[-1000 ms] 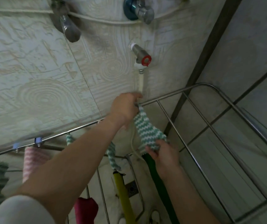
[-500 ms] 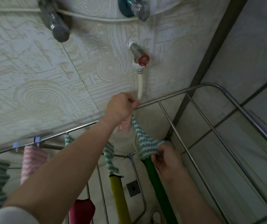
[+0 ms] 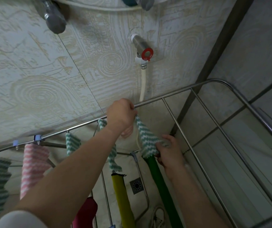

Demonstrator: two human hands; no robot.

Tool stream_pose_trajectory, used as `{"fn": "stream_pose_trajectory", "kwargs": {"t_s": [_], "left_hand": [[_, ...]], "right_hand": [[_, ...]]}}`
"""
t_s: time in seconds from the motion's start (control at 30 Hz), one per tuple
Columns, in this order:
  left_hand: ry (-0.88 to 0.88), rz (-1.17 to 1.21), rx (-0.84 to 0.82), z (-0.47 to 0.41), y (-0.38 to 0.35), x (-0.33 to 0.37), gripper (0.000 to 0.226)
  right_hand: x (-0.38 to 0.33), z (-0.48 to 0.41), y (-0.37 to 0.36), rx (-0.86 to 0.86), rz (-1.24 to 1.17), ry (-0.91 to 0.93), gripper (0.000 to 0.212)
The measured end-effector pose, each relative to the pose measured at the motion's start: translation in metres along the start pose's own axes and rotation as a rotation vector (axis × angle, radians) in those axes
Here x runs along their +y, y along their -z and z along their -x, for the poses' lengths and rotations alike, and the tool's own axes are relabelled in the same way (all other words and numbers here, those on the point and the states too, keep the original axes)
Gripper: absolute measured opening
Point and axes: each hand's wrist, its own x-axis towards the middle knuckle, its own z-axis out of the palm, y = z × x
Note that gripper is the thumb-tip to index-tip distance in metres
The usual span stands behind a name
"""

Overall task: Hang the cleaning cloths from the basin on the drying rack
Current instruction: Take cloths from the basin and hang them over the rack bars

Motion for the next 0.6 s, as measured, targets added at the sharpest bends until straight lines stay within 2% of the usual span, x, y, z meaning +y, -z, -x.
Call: {"fn": "stream_pose_trajectory", "kwargs": {"t_s": [0.13, 0.17, 0.27, 0.3, 0.4, 0.5, 0.6], "left_hand": [[-0.088, -0.046, 0.07, -0.002, -0.004, 0.0, 0.015], [-0.095, -0.045, 0.077, -0.001, -0.004, -0.001, 0.015], [-0.12, -0.043, 0.078, 0.003, -0.001, -0.003, 0.017], [-0.132, -0.045, 0.07, 0.006, 0.0, -0.004, 0.019], [-0.14, -0.098, -0.048, 0.015, 0.002, -0.006, 0.032], [-0.165, -0.165, -0.149, 0.021, -0.005, -0.003, 0.036], [-0.168, -0.138, -0.199, 0.024, -0.003, -0.001, 0.038]], "right_hand": [[0.007, 0.003, 0.001, 0.082, 0.223, 0.174, 0.032], [0.005, 0.004, 0.002, 0.1, 0.341, 0.227, 0.03], [-0.001, 0.012, 0.006, 0.13, 0.891, 0.46, 0.035], [-0.004, 0.016, 0.007, 0.117, 0.954, 0.516, 0.036], [-0.011, 0.024, 0.004, 0.035, 0.977, 0.623, 0.029], [-0.006, 0.023, -0.002, 0.043, 1.041, 0.713, 0.021], [0.0, 0.021, -0.005, 0.053, 1.087, 0.732, 0.026]]}}
